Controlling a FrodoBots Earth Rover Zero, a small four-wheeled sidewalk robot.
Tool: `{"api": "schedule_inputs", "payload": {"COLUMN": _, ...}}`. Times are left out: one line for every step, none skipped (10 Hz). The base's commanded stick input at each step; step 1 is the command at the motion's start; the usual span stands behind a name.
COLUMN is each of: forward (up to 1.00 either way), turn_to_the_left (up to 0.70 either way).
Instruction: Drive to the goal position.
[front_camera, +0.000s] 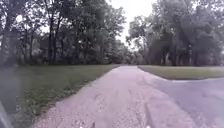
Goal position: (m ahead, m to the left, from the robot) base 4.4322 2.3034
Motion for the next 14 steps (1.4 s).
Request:
{"api": "schedule_inputs", "payload": {"forward": 0.7, "turn_to_the_left": 0.0}}
{"api": "schedule_inputs", "payload": {"forward": 0.7, "turn_to_the_left": 0.0}}
{"api": "schedule_inputs", "payload": {"forward": 0.7, "turn_to_the_left": 0.0}}
{"api": "schedule_inputs", "payload": {"forward": 0.7, "turn_to_the_left": 0.0}}
{"api": "schedule_inputs", "payload": {"forward": 0.7, "turn_to_the_left": 0.0}}
{"api": "schedule_inputs", "payload": {"forward": 0.7, "turn_to_the_left": 0.0}}
{"api": "schedule_inputs", "payload": {"forward": 0.7, "turn_to_the_left": 0.0}}
{"api": "schedule_inputs", "payload": {"forward": 0.7, "turn_to_the_left": 0.0}}
{"api": "schedule_inputs", "payload": {"forward": 0.7, "turn_to_the_left": 0.0}}
{"api": "schedule_inputs", "payload": {"forward": 0.7, "turn_to_the_left": 0.0}}
{"api": "schedule_inputs", "payload": {"forward": 0.7, "turn_to_the_left": 0.0}}
{"api": "schedule_inputs", "payload": {"forward": 0.7, "turn_to_the_left": 0.0}}
{"api": "schedule_inputs", "payload": {"forward": 0.7, "turn_to_the_left": 0.0}}
{"api": "schedule_inputs", "payload": {"forward": 0.7, "turn_to_the_left": 0.0}}
